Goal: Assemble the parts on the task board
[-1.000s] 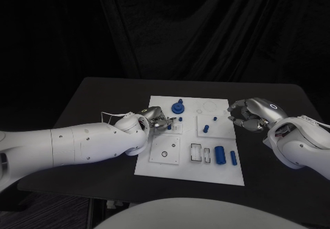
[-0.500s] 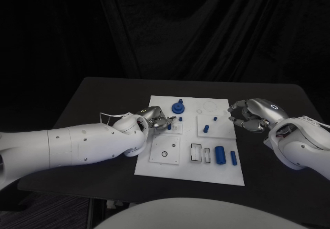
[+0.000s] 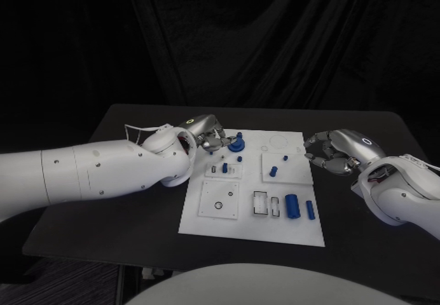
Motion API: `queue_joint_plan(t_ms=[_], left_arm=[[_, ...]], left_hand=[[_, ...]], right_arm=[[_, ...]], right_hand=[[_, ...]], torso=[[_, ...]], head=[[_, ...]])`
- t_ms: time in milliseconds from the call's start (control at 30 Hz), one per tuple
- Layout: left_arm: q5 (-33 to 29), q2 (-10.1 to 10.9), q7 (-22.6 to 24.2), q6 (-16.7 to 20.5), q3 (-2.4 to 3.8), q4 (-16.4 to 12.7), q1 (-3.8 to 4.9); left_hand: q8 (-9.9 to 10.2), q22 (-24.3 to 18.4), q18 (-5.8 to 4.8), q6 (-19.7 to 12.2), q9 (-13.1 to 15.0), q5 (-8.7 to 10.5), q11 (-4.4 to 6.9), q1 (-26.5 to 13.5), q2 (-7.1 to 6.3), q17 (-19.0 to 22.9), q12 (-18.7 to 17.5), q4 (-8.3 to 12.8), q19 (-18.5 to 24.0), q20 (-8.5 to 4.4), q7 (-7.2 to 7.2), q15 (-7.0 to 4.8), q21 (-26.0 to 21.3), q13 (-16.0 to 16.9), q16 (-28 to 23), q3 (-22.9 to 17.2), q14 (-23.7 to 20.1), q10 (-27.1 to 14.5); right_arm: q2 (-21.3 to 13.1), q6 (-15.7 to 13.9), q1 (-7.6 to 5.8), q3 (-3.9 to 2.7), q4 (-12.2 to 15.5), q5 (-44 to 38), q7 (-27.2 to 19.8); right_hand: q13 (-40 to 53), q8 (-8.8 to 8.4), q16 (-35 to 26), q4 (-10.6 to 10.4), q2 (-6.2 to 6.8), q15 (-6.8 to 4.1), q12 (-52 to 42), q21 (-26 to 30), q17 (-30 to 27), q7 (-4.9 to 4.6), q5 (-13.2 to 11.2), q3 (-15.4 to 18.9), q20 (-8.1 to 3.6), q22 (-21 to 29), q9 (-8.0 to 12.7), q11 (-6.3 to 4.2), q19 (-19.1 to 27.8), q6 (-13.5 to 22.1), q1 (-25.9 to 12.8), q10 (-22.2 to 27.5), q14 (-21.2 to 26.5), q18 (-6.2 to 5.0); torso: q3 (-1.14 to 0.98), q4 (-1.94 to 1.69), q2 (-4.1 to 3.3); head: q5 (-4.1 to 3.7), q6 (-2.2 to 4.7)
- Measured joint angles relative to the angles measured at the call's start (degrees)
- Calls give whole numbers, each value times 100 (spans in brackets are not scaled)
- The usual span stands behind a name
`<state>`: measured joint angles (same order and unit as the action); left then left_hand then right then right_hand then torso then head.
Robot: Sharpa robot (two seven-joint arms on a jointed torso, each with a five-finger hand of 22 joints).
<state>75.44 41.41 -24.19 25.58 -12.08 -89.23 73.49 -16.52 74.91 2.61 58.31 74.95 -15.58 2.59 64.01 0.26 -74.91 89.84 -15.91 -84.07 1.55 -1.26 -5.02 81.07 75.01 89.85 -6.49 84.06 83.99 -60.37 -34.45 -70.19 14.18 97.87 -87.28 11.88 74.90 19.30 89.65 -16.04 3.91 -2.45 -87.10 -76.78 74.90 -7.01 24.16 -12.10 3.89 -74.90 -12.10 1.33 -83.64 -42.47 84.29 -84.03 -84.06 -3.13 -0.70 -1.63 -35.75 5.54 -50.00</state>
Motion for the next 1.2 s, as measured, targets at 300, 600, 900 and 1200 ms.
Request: queue_joint_plan(t_ms=[300, 600, 900, 1200], left_arm=[[-658, -569, -271, -2005, -1, 809, 455], [-1253, -1008, -617, -3251, -4, 1441, 507], [-1463, -1259, -808, -3780, -5, 1813, 511], [-1540, -1352, -887, -3992, -5, 1832, 510]], left_hand=[[45, 0, 0, -18, 0, 499, 0, 297, 116, 0, 0, -32, 0, 0, -18, 0, -54, 0, 0, 32, 0, 0], [936, 0, 0, 280, -1137, 649, -118, 67, 305, 0, 0, -61, 0, 84, -139, 106, -54, 0, 0, 335, -3, -6], [1164, 0, 0, 391, -1569, 678, -118, 3, 356, 1, 0, -54, 0, 83, -157, 114, -78, 0, 0, 419, -11, -6], [1225, 0, 0, 466, -1716, 651, -118, 37, 390, 1, 0, -54, 20, 103, -130, 114, -107, 0, 0, 418, -11, -6]], right_arm=[[65, -97, 0, 0, -51, 24, -60], [76, -111, 0, 0, -69, 44, -85], [77, -105, 0, 0, -79, 58, -89], [63, -84, 0, 0, -65, 63, -88]], right_hand=[[0, 0, 0, 0, 0, 0, 0, 0, 0, -1, 21, 0, 0, 0, 6, 0, 0, -40, 0, 0, 0, 0], [0, 0, 0, 0, 0, 0, 1, 0, 0, -1, 21, 0, 0, -4, 6, 0, 0, -40, 0, 0, 0, 0], [0, 0, 0, 0, 0, 0, 5, 0, 0, -1, 21, 0, 0, -4, 6, 0, 0, -40, 0, 0, 0, 0], [0, 23, 0, 16, 0, 0, 5, 0, 0, 0, 224, -64, 0, -3, 40, 0, 0, -101, 0, 0, 0, 0]], torso=[[-15, 12, 7], [-3, 12, 3], [21, 34, -19], [29, 47, -29]], head=[[-21, 0], [-28, 0], [71, 0], [114, 0]])
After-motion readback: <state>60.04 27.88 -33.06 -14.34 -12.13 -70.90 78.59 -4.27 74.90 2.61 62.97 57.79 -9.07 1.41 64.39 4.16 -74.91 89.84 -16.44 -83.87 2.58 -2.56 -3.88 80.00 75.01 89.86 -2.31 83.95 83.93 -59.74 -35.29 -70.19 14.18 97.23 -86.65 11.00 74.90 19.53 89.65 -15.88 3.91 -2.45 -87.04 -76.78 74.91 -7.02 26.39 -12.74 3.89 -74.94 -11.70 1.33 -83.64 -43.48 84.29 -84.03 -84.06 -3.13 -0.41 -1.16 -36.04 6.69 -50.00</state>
